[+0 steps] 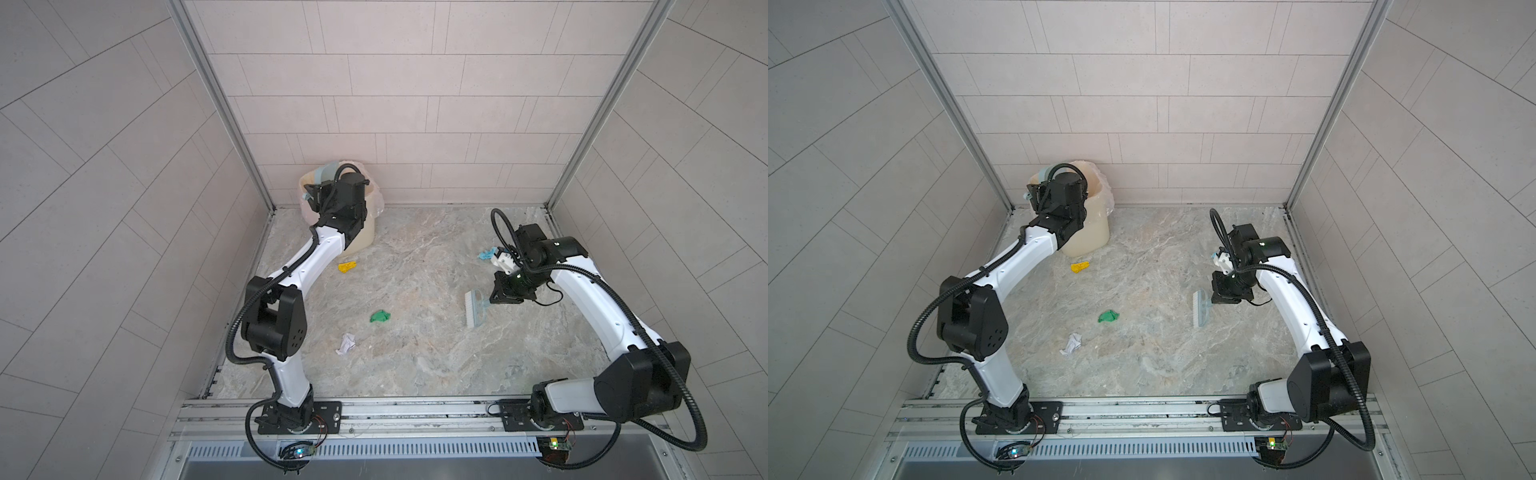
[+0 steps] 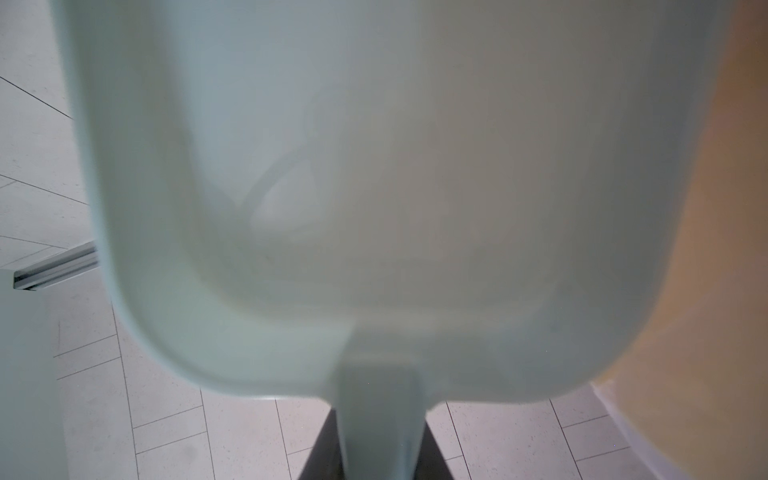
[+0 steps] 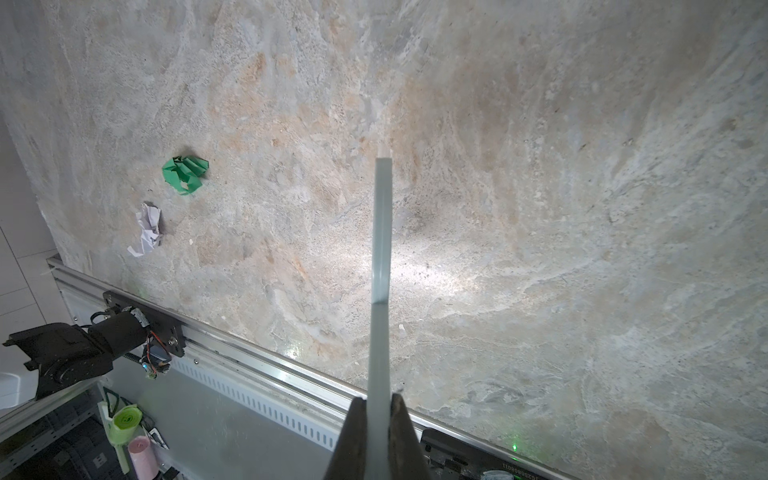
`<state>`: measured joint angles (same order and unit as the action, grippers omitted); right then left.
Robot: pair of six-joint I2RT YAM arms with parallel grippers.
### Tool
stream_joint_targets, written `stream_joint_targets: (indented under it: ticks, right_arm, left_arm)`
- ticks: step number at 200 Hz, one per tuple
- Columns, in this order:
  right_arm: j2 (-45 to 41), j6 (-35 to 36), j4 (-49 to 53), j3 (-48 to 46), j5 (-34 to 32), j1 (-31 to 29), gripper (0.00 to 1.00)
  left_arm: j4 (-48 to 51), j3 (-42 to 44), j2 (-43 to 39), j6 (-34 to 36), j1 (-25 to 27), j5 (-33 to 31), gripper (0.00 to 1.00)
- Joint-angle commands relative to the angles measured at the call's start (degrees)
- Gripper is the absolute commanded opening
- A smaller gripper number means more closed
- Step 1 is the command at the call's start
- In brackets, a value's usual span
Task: Sweep away the paper scraps from the table
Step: 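Tip the dustpan over the bin with the left gripper to empty it, then lower the empty dustpan while the right moves the brush to light-blue scraps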
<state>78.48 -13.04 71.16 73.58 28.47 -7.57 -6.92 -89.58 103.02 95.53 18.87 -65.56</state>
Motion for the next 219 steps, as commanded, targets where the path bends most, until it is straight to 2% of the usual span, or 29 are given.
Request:
stream_joint_targets:
  ticks: [1, 51, 80, 102, 134, 163, 219]
  right_arm:
    - [-0.5, 0.77, 0.92, -0.72, 0.29, 0.27, 0.0]
    - [-0.97, 0.67, 1.06, -0.72, 0.11, 0.22, 0.0]
    - [-1.44, 0.56, 0.87, -0.72, -0.11, 0.27, 0.0]
    - [-1.75, 0.57, 0.92, -0.72, -0.58, 0.27, 0.0]
    - [-1.79, 0.94, 1.24, 0.12, -1.53, 0.33, 0.0]
    - [-1.16, 2.22, 2.19, 2.0, -3.1, 0.78, 0.0]
    - [2.19, 4.64, 2.35, 8.42, -7.36, 2.29, 0.0]
  left_arm:
    - [-5.92, 1.75, -2.9, 5.03, -0.19, 2.19, 0.0]
    - [-6.1, 3.97, -4.16, 4.57, -0.24, 2.97, 0.0]
    - [0.53, 1.62, -4.92, -1.58, -0.21, 2.45, 0.0]
    - [8.28, -1.8, -5.67, -9.1, -0.16, 2.32, 0.0]
    - [24.36, -8.85, -6.74, -25.02, 0.01, 4.06, 0.0]
    - [41.8, -15.56, -8.76, -41.83, 0.63, 11.85, 0.0]
    - [58.54, -19.76, -11.81, -58.21, 6.64, 23.74, 0.0]
